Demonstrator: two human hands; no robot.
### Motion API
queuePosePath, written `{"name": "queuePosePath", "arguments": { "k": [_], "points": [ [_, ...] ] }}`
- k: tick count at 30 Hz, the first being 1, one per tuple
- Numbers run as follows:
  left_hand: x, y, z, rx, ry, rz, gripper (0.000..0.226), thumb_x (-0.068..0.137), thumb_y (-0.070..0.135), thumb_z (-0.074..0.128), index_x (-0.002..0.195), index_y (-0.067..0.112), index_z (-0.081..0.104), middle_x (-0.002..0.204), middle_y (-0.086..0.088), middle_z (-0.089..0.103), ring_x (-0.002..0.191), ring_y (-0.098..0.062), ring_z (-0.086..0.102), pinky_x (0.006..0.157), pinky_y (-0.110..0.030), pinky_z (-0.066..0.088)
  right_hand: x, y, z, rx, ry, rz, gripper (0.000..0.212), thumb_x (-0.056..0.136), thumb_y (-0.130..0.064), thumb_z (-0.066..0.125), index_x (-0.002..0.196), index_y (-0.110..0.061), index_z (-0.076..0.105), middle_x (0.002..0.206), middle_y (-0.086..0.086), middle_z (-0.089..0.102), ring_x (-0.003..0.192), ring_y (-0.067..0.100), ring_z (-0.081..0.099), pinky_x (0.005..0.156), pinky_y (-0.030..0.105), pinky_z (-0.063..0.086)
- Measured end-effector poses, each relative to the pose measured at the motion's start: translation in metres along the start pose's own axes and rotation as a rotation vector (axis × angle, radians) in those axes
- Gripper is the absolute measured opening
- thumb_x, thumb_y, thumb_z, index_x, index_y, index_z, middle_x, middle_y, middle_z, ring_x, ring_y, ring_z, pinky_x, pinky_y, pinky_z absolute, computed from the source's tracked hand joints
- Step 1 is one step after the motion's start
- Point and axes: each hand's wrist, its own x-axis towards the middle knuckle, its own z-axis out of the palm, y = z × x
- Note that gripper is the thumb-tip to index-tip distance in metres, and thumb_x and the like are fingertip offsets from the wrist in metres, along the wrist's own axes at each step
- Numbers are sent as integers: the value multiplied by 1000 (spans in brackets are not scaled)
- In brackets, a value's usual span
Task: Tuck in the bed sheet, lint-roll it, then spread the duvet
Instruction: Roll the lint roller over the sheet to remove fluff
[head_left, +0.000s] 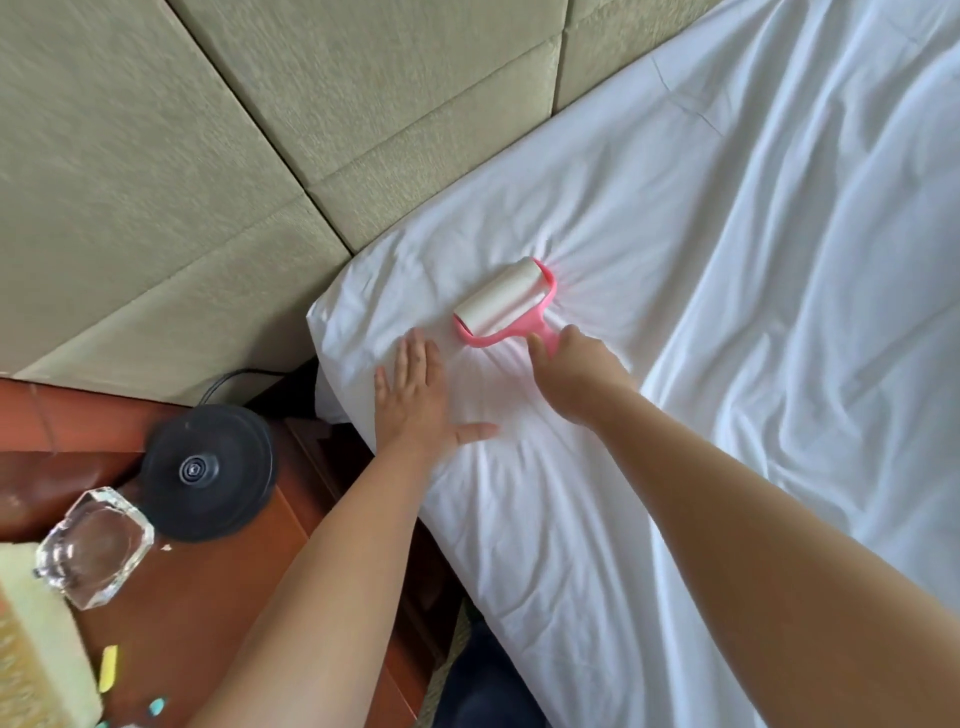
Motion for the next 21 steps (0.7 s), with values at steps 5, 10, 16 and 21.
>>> {"name": "queuePosePath", "arguments": {
  "k": [5,10,16,21],
  "points": [
    [24,-10,-6,51,-15,30,146,52,90,51,149,5,-17,157,-9,-24,145,-20,-22,119,-46,-6,29,-35,-2,27,4,-13,52,99,-51,29,122,-8,48,121,13,57,110,32,54,78,35,36],
    [32,-14,-8,72,-15,44,151,47,92,52,149,4,-15,157,-9,-24,144,-20,-23,117,-49,-8,37,-45,0,29,0,-7,52,98,-52,29,118,-8,48,119,13,56,108,31,54,76,34,36],
    [32,-11,-14,105,-36,39,150,48,91,52,149,4,-17,157,-10,-24,145,-22,-22,117,-48,-7,30,-47,-3,57,-6,0,51,98,-52,29,117,-8,48,118,12,57,106,30,55,76,34,36],
    [22,-5,-16,61,-33,10,143,56,85,57,150,5,-16,158,-10,-20,146,-22,-16,118,-43,-4,9,-31,-2,18,7,6,52,100,-51,27,120,-8,48,119,11,57,109,30,54,75,32,31]
  ]
}}
